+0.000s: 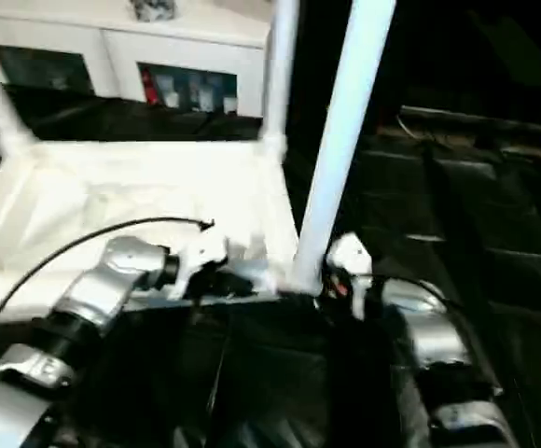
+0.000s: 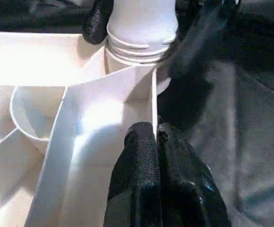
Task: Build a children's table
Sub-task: Rotate leg to tighten
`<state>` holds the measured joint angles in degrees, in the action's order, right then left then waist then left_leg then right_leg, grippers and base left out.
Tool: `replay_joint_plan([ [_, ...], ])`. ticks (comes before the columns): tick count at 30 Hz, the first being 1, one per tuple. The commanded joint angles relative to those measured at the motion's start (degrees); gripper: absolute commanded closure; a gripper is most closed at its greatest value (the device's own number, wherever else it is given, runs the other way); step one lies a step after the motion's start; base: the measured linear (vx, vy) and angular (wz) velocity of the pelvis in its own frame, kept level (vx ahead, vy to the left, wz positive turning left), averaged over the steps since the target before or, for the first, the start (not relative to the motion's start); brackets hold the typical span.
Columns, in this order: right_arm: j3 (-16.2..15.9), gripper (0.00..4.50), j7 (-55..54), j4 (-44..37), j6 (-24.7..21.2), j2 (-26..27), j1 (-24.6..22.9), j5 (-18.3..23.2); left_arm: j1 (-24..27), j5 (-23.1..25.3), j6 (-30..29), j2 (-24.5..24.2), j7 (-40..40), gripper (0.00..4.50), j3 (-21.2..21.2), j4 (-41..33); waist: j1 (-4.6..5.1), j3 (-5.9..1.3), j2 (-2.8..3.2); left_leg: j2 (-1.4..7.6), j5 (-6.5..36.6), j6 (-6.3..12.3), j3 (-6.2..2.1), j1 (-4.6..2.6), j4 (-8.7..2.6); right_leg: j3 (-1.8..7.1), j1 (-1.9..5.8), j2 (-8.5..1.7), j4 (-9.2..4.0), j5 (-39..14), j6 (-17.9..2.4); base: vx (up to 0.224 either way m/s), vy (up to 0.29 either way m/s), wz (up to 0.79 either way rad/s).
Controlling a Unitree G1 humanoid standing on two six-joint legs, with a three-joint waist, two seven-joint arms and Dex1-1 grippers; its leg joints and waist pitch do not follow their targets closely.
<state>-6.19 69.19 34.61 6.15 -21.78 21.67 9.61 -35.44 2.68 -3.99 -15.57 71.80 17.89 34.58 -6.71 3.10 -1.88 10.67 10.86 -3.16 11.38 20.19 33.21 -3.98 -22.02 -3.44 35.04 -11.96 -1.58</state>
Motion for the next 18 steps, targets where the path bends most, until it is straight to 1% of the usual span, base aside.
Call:
replay_joint_plan([
  [1,-5.7,0.87,6.8,-2.1,-1.1,1.0,-1.9,0.2,-0.9,-1.1,1.7,0.8,-0.1,4.5,0.1,-2.5,-0.18,-3.21,0.07,3.75,9.7,4.93,-1.51,-0.41,-3.56,3.27,2.51,-5.72,-4.26,-7.7,-13.4,0.0,0.0,0.0],
  [2,-6.4,0.97,9.9,-4.1,-2.0,0.1,-2.7,1.1,-0.7,-1.3,1.9,0.0,0.8,4.5,0.1,-2.6,-0.23,-3.25,0.03,3.73,9.6,4.89,-1.48,-0.45,-3.57,3.24,2.49,-5.68,-4.25,-7.6,-13.5,0.0,0.0,0.0],
  [3,-6.7,1.07,10.9,-4.7,-2.4,-0.3,-3.0,1.3,-0.5,-1.6,1.7,-0.1,1.2,4.5,0.1,-2.8,-0.38,-3.26,0.05,3.8,9.5,4.85,-1.5,-0.54,-3.57,3.27,2.5,-5.72,-4.23,-7.5,-13.5,0.0,0.0,0.0],
  [5,-7.3,1.2,12.7,-5.6,-2.7,-1.0,-3.7,1.5,-0.3,-2.0,1.5,-0.4,2.1,4.5,0.1,-3.2,-0.64,-3.27,0.03,3.82,9.1,5.06,-1.47,-0.43,-3.55,3.25,2.47,-5.75,-4.13,-6.8,-13.7,0.0,0.0,0.0],
  [6,-7.3,1.2,12.7,-5.6,-2.7,-1.0,-3.7,1.5,-0.3,-2.0,1.5,-0.4,2.1,4.5,0.1,-3.2,-0.72,-3.25,0.05,3.8,9.1,5.03,-1.47,-0.46,-3.53,3.22,2.43,-5.74,-4.17,-7.2,-13.6,0.0,0.0,0.0],
  [7,-7.3,1.28,13.1,-5.7,-2.7,-1.2,-3.8,1.5,-0.2,-2.1,1.6,-0.5,2.5,4.5,0.1,-3.3,-0.9,-3.28,0.07,3.78,9.2,4.86,-1.47,-0.49,-3.53,3.25,2.42,-5.78,-4.21,-7.6,-13.5,0.0,0.0,0.0],
  [8,-7.4,1.4,13.5,-5.6,-2.7,-1.2,-3.9,1.4,0.3,-2.3,1.3,-0.8,3.2,4.5,0.3,-4.0,-1.07,-3.29,0.24,3.84,9.2,4.61,-1.53,-0.51,-3.57,3.24,2.4,-5.82,-4.16,-7.6,-13.4,0.0,0.0,0.0],
  [9,-7.4,1.49,13.6,-5.4,-2.6,-1.2,-3.9,1.3,0.4,-2.4,1.1,-0.8,3.4,4.5,0.4,-4.2,-1.13,-3.3,0.21,3.85,9.4,4.52,-1.51,-0.57,-3.58,3.25,2.37,-5.82,-4.21,-7.7,-13.4,0.0,0.0,0.0],
  [12,-7.1,1.6,12.7,-5.3,-2.7,-0.7,-3.9,1.4,0.6,-2.4,1.3,-0.8,3.6,4.5,0.7,-4.2,-1.3,-3.38,0.43,3.79,9.2,4.05,-1.54,-0.58,-3.59,3.23,2.42,-5.75,-4.11,-6.7,-13.6,0.0,0.0,0.0],
  [13,-7.0,1.6,12.3,-5.3,-2.9,-0.5,-3.9,1.4,0.7,-2.4,1.4,-0.8,3.6,4.5,0.8,-4.1,-1.28,-3.44,0.31,3.74,9.0,4.03,-1.55,-0.51,-3.55,3.21,2.51,-5.71,-4.02,-6.0,-13.7,0.0,0.0,0.0],
  [14,-6.8,1.7,11.8,-5.5,-3.2,-0.3,-4.0,1.6,0.8,-2.4,1.4,-0.7,3.5,4.5,0.9,-4.3,-1.29,-3.4,0.27,3.7,9.0,4.08,-1.55,-0.51,-3.56,3.18,2.52,-5.69,-4.02,-6.0,-13.6,0.0,0.0,0.0],
  [18,-5.8,1.8,9.2,-5.5,-3.5,0.6,-4.6,1.6,1.3,-2.0,1.3,-0.3,2.0,4.5,0.6,-4.8,-1.29,-3.45,0.34,3.73,8.8,4.13,-1.52,-0.53,-3.5,3.22,2.51,-5.7,-3.98,-5.6,-13.7,0.0,0.0,0.0],
])
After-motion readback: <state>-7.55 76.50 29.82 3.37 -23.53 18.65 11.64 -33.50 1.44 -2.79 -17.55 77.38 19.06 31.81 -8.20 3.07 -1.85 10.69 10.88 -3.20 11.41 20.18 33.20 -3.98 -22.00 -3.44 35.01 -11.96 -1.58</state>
